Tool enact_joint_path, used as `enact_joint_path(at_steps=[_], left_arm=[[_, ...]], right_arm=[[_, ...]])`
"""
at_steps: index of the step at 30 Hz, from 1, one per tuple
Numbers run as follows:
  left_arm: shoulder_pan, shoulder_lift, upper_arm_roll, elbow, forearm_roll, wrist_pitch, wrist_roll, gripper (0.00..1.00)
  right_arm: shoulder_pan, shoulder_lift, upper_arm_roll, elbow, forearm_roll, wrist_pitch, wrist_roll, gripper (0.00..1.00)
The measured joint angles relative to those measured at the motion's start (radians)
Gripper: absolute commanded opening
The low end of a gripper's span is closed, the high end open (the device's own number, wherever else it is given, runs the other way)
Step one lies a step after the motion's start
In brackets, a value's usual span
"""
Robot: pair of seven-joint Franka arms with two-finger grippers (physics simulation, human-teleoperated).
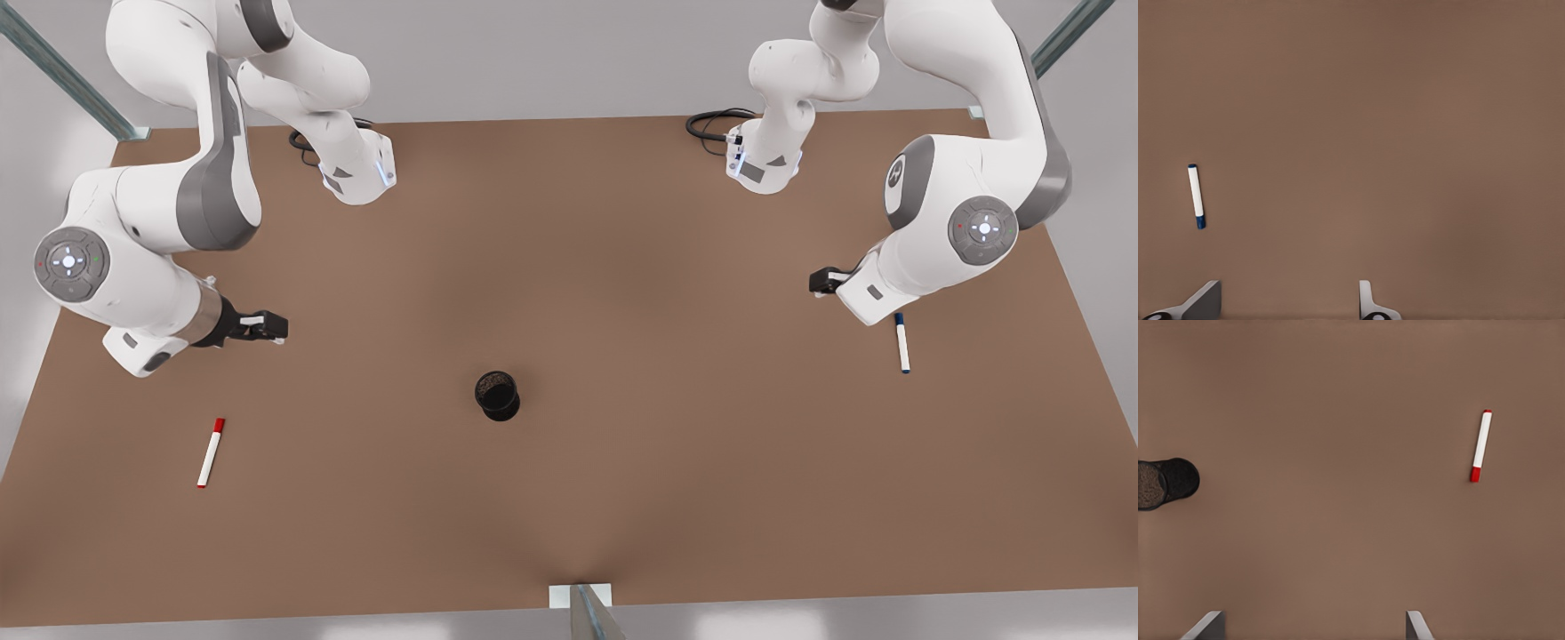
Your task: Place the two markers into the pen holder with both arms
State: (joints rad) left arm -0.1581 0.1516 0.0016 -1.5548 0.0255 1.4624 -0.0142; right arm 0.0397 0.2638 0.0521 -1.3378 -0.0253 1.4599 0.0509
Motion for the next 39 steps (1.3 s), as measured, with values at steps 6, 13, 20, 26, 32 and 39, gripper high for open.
enact_joint_path(at_steps=[6, 13, 20, 26, 32, 39], left_arm=[[0.094, 0.149, 0.091, -0.064, -0.003, 0.108, 0.044, 1.00], [0.289, 0.282, 0.148, -0.290, -0.004, 0.474, 0.186, 1.00], [0.322, 0.362, 0.166, -0.329, -0.005, 0.704, 0.290, 1.00], [0.344, 0.374, 0.186, -0.398, -0.005, 0.773, 0.367, 1.00], [0.350, 0.390, 0.199, -0.414, -0.002, 0.803, 0.440, 1.00], [0.355, 0.415, 0.199, -0.415, -0.036, 0.820, 0.523, 1.00]], right_arm=[[-0.044, 0.150, -0.010, 0.096, -0.022, 0.024, -0.006, 1.00], [-0.226, 0.446, -0.014, 0.143, 0.021, 0.240, -0.072, 1.00], [-0.289, 0.562, -0.018, 0.142, 0.045, 0.444, -0.125, 1.00], [-0.311, 0.631, -0.030, 0.146, 0.043, 0.578, -0.180, 1.00], [-0.334, 0.686, -0.048, 0.153, 0.042, 0.672, -0.224, 1.00], [-0.344, 0.723, -0.055, 0.139, 0.046, 0.727, -0.263, 1.00]])
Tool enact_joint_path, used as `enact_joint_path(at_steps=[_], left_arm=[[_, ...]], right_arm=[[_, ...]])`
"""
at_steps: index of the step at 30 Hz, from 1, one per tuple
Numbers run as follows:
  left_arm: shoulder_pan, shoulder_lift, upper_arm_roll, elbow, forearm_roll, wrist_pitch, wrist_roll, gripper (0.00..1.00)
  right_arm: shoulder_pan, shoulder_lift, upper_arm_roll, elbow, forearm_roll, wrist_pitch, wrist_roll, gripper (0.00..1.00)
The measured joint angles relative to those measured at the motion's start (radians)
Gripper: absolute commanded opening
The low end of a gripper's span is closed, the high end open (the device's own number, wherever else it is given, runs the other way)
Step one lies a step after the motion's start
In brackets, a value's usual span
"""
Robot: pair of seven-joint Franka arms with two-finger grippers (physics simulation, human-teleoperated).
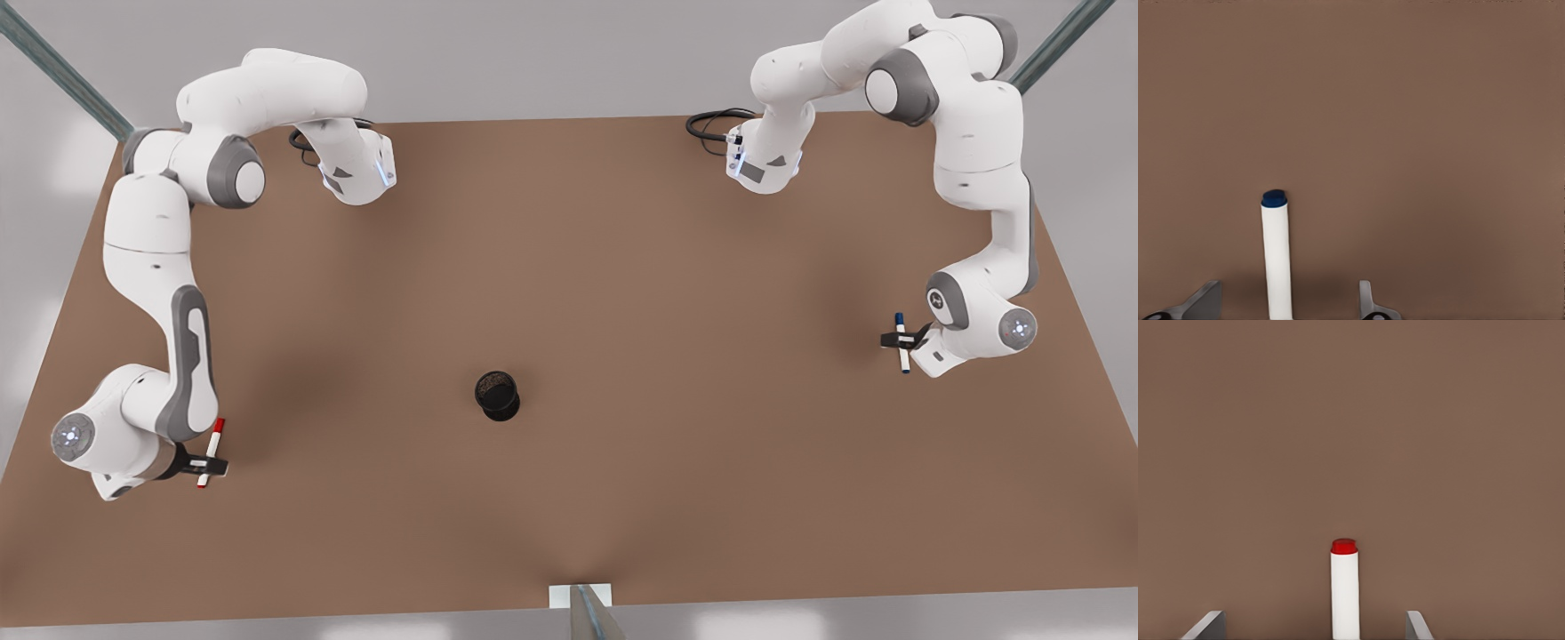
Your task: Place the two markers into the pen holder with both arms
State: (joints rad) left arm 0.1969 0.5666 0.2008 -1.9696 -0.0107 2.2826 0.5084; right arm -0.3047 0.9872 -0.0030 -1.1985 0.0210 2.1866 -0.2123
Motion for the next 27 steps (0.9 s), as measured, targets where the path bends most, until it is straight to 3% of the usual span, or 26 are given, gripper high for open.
enact_joint_path(at_steps=[2, 3, 4, 5, 7, 8, 17, 21, 22, 27], left_arm=[[0.001, 0.001, 0.000, 0.000, -0.011, 0.011, 0.018, 0.95], [0.001, 0.001, 0.000, 0.001, -0.015, 0.016, 0.026, 0.77], [0.001, 0.001, 0.000, 0.002, -0.017, 0.020, 0.033, 0.66], [0.001, 0.001, 0.000, 0.002, -0.018, 0.024, 0.040, 0.65], [0.001, 0.000, 0.000, 0.003, -0.021, 0.029, 0.053, 0.62], [0.000, 0.000, 0.000, 0.005, -0.021, 0.031, 0.060, 0.62], [0.001, -0.003, 0.005, 0.002, -0.023, 0.053, 0.075, 0.65], [0.001, -0.003, 0.008, 0.001, -0.022, 0.044, 0.063, 0.65], [0.001, -0.003, 0.009, 0.001, -0.023, 0.040, 0.060, 0.70], [0.000, -0.004, 0.011, 0.002, -0.023, 0.016, 0.032, 0.66]], right_arm=[[0.000, 0.005, 0.000, -0.009, 0.002, 0.007, -0.008, 1.00], [-0.002, 0.006, 0.000, -0.016, 0.003, 0.010, -0.012, 1.00], [-0.005, 0.006, 0.000, -0.020, 0.002, 0.013, -0.016, 1.00], [-0.008, 0.007, 0.000, -0.023, 0.000, 0.015, -0.020, 1.00], [-0.013, 0.007, 0.000, -0.031, -0.001, 0.018, -0.027, 0.66], [-0.014, 0.007, 0.000, -0.032, -0.001, 0.019, -0.031, 0.59], [-0.016, 0.002, 0.000, -0.032, -0.005, 0.020, -0.056, 0.54], [-0.015, 0.002, 0.000, -0.032, -0.007, 0.020, -0.062, 0.44], [-0.014, 0.002, 0.000, -0.032, -0.007, 0.020, -0.063, 0.41], [-0.013, 0.001, 0.001, -0.029, -0.008, 0.016, -0.069, 0.32]])
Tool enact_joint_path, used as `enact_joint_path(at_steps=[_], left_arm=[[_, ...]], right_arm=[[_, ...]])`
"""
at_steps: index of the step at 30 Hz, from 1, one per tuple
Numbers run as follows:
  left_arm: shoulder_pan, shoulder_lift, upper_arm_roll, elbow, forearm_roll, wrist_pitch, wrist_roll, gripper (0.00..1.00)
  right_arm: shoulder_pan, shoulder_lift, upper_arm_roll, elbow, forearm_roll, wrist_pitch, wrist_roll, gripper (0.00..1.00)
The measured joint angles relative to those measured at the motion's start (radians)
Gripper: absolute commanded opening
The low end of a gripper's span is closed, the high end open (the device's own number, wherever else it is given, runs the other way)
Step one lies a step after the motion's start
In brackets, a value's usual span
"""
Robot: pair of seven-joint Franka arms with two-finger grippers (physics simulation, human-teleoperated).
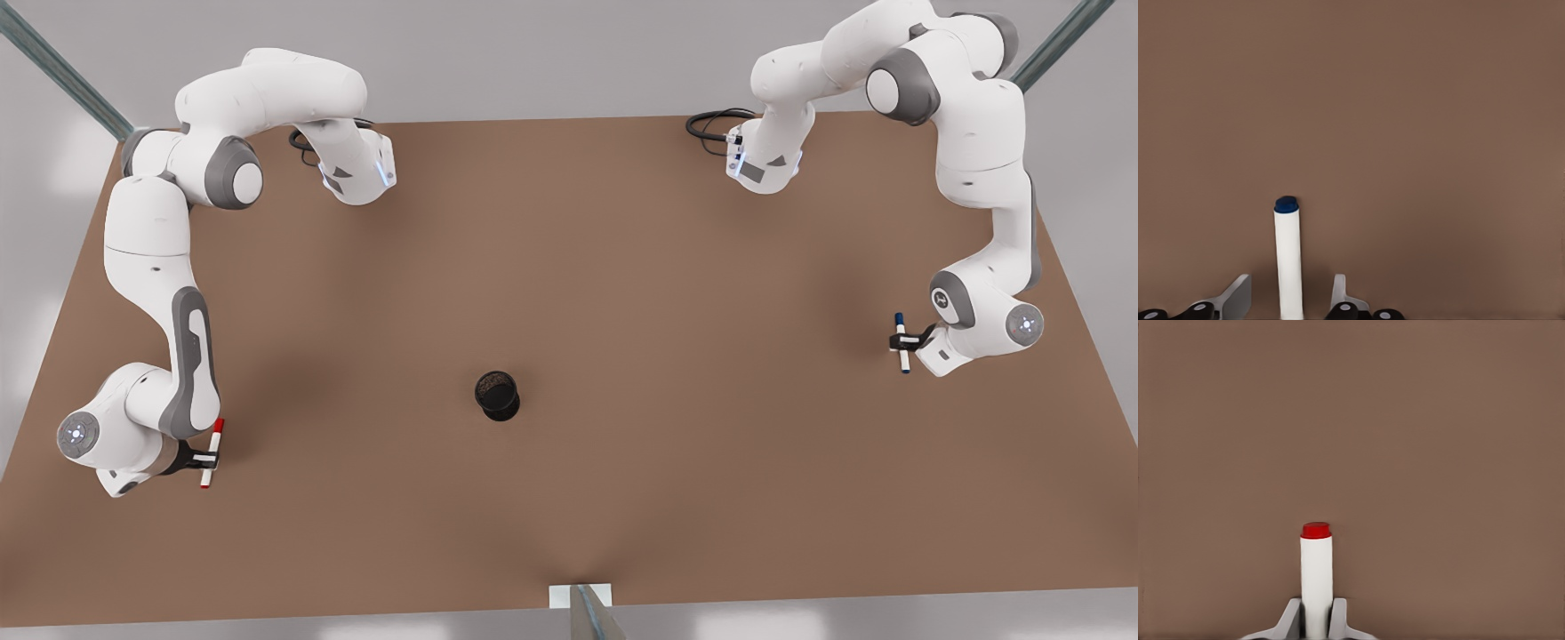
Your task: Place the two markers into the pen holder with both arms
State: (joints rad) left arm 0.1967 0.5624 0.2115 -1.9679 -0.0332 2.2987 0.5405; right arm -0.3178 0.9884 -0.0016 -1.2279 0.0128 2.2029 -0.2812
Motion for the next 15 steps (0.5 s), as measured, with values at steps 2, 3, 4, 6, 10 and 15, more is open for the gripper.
enact_joint_path(at_steps=[2, 3, 4, 6, 10, 15], left_arm=[[-0.001, 0.001, 0.000, 0.001, 0.001, -0.004, -0.009, 0.62], [-0.002, 0.002, 0.000, 0.001, 0.002, -0.004, -0.014, 0.56], [-0.004, 0.002, 0.000, 0.001, 0.003, -0.004, -0.018, 0.54], [-0.006, 0.003, 0.000, 0.003, 0.004, -0.004, -0.026, 0.54], [-0.008, 0.011, 0.000, 0.004, 0.004, 0.003, -0.039, 0.51], [-0.009, 0.014, 0.000, 0.004, 0.005, 0.012, -0.051, 0.44]], right_arm=[[0.000, 0.001, 0.000, 0.000, 0.001, -0.001, -0.002, 0.32], [0.000, 0.001, 0.000, 0.000, 0.001, -0.002, -0.003, 0.32], [0.000, 0.001, 0.000, 0.000, 0.002, -0.002, -0.005, 0.32], [0.000, 0.001, 0.000, 0.000, 0.002, -0.003, -0.006, 0.32], [0.002, 0.001, 0.000, 0.000, 0.004, -0.004, -0.010, 0.30], [0.003, 0.003, 0.000, 0.001, 0.008, -0.005, -0.017, 0.30]])
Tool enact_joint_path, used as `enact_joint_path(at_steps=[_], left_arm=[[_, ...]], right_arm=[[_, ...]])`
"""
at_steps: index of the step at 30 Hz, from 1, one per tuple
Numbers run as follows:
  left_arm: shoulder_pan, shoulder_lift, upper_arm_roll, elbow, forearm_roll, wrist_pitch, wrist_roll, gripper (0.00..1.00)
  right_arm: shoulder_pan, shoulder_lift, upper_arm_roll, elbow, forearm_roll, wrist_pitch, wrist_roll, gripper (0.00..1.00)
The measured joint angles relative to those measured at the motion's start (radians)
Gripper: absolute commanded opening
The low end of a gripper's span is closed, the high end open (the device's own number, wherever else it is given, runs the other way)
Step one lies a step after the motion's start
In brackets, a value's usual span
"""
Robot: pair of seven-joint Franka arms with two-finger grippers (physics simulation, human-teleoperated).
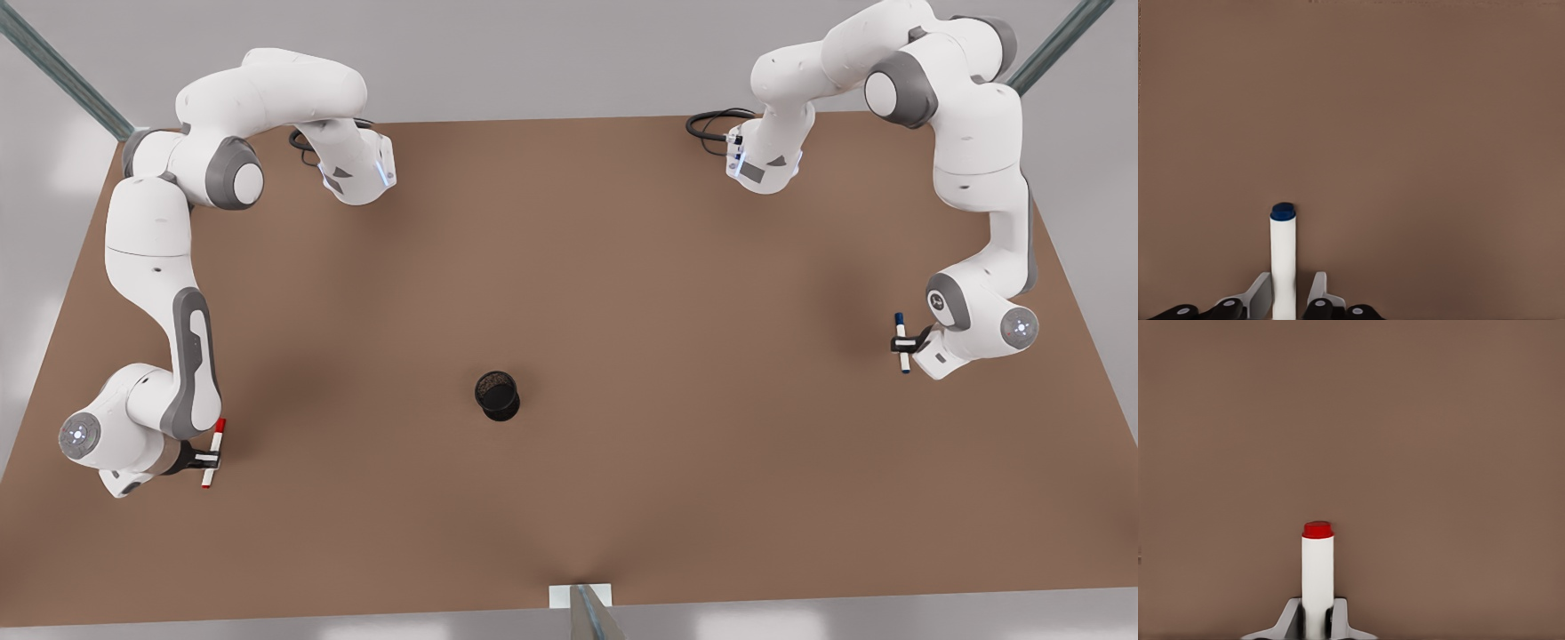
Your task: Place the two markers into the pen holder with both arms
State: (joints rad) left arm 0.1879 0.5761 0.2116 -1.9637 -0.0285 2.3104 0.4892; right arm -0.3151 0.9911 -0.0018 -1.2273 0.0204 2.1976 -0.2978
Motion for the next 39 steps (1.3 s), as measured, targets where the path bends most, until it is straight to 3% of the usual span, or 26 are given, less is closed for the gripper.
enact_joint_path(at_steps=[6, 8, 12, 17, 20, 27, 32, 39], left_arm=[[-0.002, 0.000, 0.000, 0.007, 0.001, 0.010, -0.012, 0.44], [-0.002, 0.001, 0.000, 0.007, 0.001, 0.015, -0.015, 0.37], [-0.005, 0.007, 0.000, 0.007, 0.000, 0.022, -0.021, 0.35], [-0.007, 0.007, 0.000, 0.007, 0.000, 0.026, -0.027, 0.32], [-0.008, 0.005, 0.000, 0.007, 0.001, 0.028, -0.031, 0.31], [-0.009, 0.007, 0.000, 0.007, 0.002, 0.030, -0.039, 0.31], [-0.011, 0.008, 0.000, 0.007, 0.002, 0.030, -0.043, 0.31], [-0.013, 0.011, 0.000, 0.007, 0.001, 0.030, -0.047, 0.31]], right_arm=[[0.001, -0.004, 0.000, 0.004, 0.000, -0.011, -0.005, 0.27], [0.001, -0.005, 0.003, 0.005, 0.000, -0.015, -0.007, 0.27], [0.000, -0.032, 0.041, 0.009, 0.004, -0.046, -0.017, 0.27], [-0.011, -0.099, 0.237, 0.018, 0.008, -0.123, -0.049, 0.27], [-0.078, -0.100, 0.458, 0.017, 0.024, -0.167, -0.085, 0.27], [-0.090, 0.011, 0.831, 0.035, 0.280, -0.176, -0.371, 0.27], [-0.070, 0.056, 0.923, 0.034, 0.416, -0.138, -0.650, 0.27], [-0.050, 0.063, 0.943, -0.063, 0.591, -0.114, -1.002, 0.27]])
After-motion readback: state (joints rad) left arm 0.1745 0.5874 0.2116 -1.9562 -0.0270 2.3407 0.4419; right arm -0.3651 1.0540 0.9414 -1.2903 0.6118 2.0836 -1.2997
